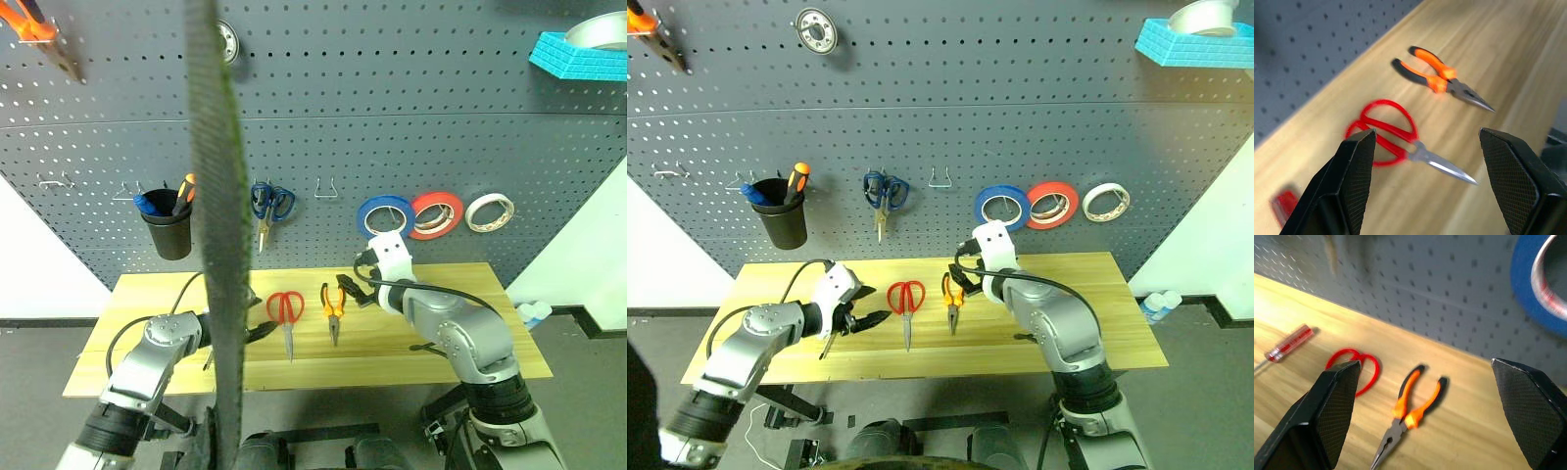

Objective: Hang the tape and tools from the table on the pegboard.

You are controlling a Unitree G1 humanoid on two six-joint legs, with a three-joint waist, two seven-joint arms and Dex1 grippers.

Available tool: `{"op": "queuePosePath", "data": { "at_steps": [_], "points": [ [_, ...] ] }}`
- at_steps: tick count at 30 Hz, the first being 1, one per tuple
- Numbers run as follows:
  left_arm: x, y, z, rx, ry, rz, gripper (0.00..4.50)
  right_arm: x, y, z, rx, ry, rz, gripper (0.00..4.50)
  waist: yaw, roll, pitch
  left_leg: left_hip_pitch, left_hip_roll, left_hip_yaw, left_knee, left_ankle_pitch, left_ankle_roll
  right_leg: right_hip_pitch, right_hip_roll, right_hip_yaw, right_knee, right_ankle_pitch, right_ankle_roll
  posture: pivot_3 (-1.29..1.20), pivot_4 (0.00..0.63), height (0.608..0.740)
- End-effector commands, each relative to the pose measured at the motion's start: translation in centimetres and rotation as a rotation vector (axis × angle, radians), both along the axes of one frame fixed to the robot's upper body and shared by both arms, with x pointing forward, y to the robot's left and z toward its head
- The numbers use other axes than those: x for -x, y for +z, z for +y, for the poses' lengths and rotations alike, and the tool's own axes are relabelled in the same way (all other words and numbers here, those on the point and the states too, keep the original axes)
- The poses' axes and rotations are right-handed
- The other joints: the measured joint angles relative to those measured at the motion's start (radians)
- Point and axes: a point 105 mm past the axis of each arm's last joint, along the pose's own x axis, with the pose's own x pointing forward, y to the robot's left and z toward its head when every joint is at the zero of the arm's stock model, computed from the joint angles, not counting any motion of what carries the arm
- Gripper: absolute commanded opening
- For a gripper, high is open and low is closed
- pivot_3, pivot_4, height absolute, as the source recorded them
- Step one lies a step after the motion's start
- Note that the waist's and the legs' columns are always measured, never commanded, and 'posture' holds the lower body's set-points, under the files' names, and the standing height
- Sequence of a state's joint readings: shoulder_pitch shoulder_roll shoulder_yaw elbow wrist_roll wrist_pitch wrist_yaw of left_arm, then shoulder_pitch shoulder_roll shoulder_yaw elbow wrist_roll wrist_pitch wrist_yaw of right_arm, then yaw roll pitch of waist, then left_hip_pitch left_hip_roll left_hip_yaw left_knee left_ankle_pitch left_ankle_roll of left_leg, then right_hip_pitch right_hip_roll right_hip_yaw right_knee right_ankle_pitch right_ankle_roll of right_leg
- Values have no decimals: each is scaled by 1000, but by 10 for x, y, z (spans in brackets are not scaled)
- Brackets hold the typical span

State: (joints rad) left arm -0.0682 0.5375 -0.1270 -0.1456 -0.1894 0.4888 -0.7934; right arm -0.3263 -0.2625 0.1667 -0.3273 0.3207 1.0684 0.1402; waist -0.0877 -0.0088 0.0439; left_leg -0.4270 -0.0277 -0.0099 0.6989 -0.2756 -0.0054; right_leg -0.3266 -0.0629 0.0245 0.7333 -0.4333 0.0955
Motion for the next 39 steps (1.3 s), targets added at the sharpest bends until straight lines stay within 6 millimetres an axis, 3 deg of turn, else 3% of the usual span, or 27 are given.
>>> {"op": "queuePosePath", "data": {
  "at_steps": [1,7,11,18,26,33,39],
  "points": [
    [6,20,-2,38,24,-40,3509,-2,5,6,11,-6,-8,4477,11,0,0,0,0,0,0,0,0,0,0,0,0,0,0,-78,21,680],
    [29,29,-7,134,81,-2,3509,-17,-12,6,51,-123,38,4477,21,4,29,4,0,0,0,0,0,3,0,0,0,1,-1,-63,100,680],
    [37,38,-9,165,96,5,3509,-30,-12,17,58,-157,20,4477,21,6,55,4,0,0,0,0,0,2,0,0,0,1,-2,-49,129,680],
    [47,47,-4,181,131,19,3509,-32,-16,36,47,-120,25,4477,20,5,93,1,0,0,-2,0,0,0,0,0,0,1,-2,-26,165,680],
    [64,46,-8,202,147,58,3509,-40,-30,37,85,-199,69,4477,20,4,131,1,0,0,-2,0,0,-1,0,0,0,1,-2,-18,198,680],
    [74,47,-13,218,153,80,3509,-52,-27,59,84,-175,61,4477,18,3,159,0,0,0,-2,0,0,-4,0,0,0,1,-2,-9,225,680],
    [80,46,-12,219,166,95,3509,-65,-22,67,93,-199,45,4477,18,2,174,-4,0,0,-2,0,0,-8,0,0,0,1,-2,-6,240,680]
  ]
}}
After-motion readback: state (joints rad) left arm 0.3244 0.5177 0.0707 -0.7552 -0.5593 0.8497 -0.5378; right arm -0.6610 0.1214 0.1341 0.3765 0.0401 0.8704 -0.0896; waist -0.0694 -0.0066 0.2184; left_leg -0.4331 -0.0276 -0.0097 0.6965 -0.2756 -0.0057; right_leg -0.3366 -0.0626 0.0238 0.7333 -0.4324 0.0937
